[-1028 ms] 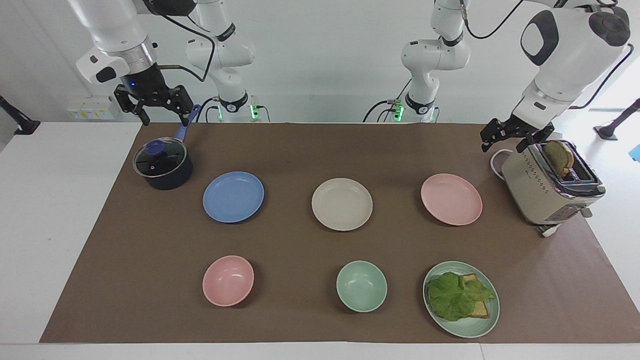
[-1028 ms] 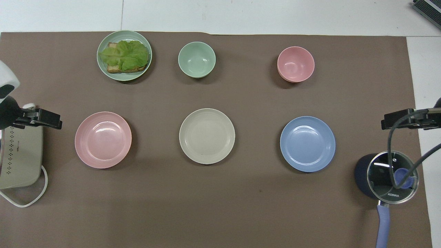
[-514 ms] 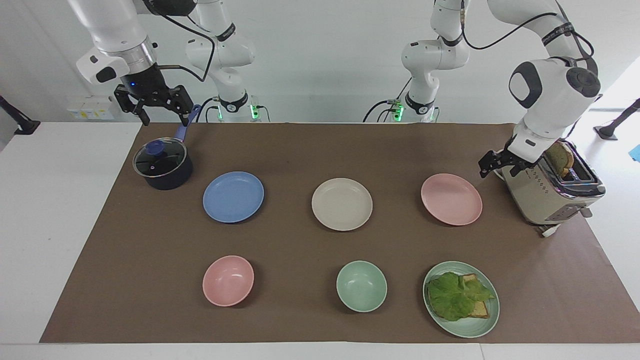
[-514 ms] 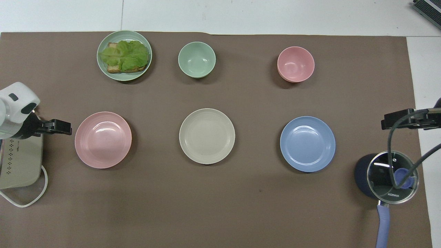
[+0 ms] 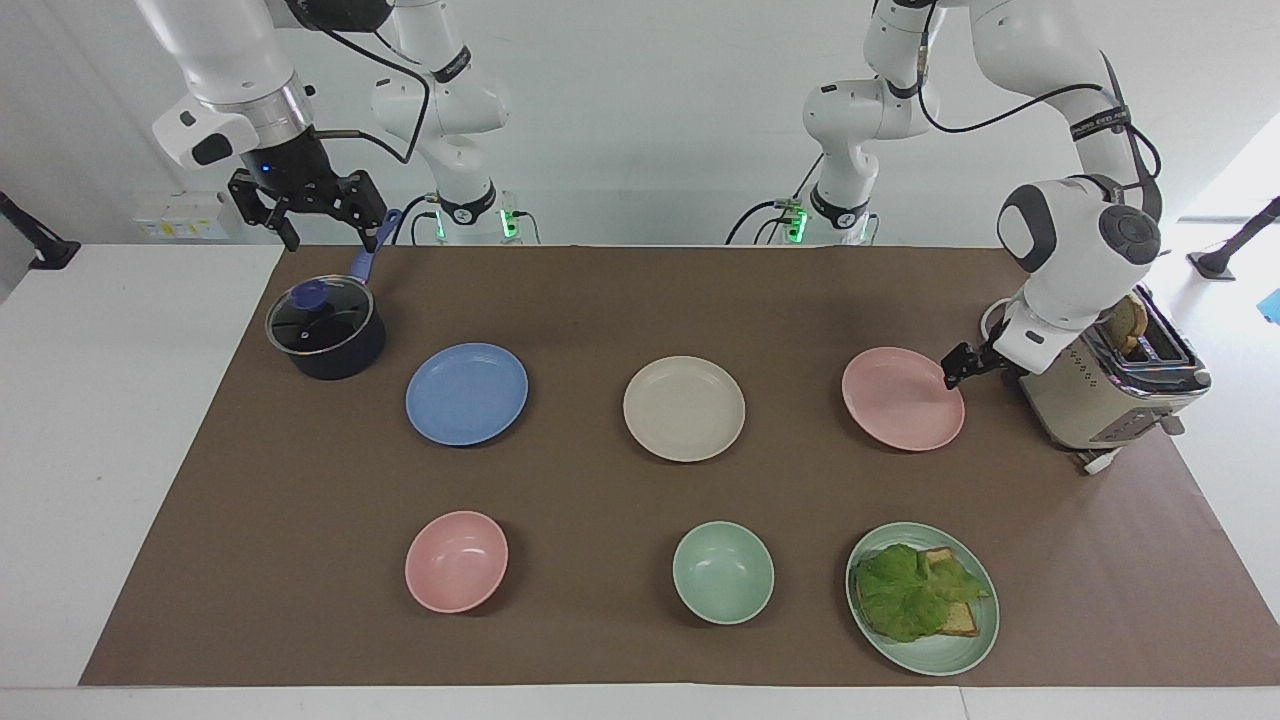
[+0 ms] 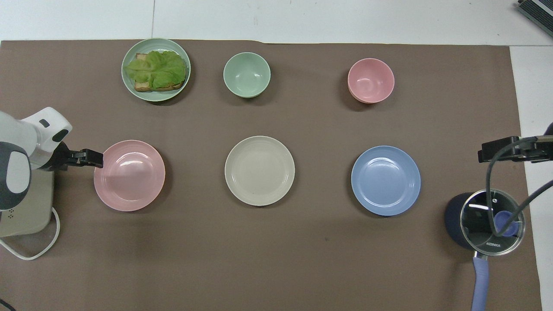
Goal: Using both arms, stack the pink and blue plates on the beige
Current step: 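Grasp the pink plate's rim with the left gripper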
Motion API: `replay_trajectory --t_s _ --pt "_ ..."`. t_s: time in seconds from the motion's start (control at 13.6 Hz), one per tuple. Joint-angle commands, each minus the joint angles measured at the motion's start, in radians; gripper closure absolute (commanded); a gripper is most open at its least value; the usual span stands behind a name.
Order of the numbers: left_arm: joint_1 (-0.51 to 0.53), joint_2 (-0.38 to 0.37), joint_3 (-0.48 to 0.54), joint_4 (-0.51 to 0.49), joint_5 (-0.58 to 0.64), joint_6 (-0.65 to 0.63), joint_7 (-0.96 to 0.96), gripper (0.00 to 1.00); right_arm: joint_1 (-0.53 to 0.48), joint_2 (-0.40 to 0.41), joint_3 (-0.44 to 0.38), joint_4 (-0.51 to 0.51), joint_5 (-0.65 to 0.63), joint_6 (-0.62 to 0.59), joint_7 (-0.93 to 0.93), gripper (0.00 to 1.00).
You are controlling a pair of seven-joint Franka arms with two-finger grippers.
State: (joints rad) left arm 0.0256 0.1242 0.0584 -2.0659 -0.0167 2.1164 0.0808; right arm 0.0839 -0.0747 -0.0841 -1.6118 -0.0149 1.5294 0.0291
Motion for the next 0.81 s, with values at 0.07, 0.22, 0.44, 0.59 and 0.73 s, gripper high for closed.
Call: replay_trajectory --t_s 0.07,0.22,0.44,0.59,0.73 --pt "0.014 0.017 -0.006 -0.051 0.015 0.076 0.002 0.0 -0.015 -0.019 0.006 -0.016 0.021 -0.002 -0.009 0.0" --pt "0.002 0.032 -0.006 -0.086 0.015 0.095 -0.006 0.0 -0.015 -0.019 0.006 -0.016 0.021 -0.002 -0.009 0.0" --pt "0.002 0.025 -0.008 -0.103 0.015 0.085 -0.071 0.0 -0.015 -0.019 0.006 -0.016 0.021 -0.002 -0.009 0.0" --pt "0.002 0.022 -0.008 -0.108 0.015 0.083 -0.099 0.0 -0.015 -0.019 0.006 -0.016 0.021 -0.002 -0.009 0.0" --pt "0.002 0.022 -0.008 -0.108 0.015 0.083 -0.096 0.06 -0.015 -0.019 0.006 -0.017 0.021 -0.002 -0.009 0.0"
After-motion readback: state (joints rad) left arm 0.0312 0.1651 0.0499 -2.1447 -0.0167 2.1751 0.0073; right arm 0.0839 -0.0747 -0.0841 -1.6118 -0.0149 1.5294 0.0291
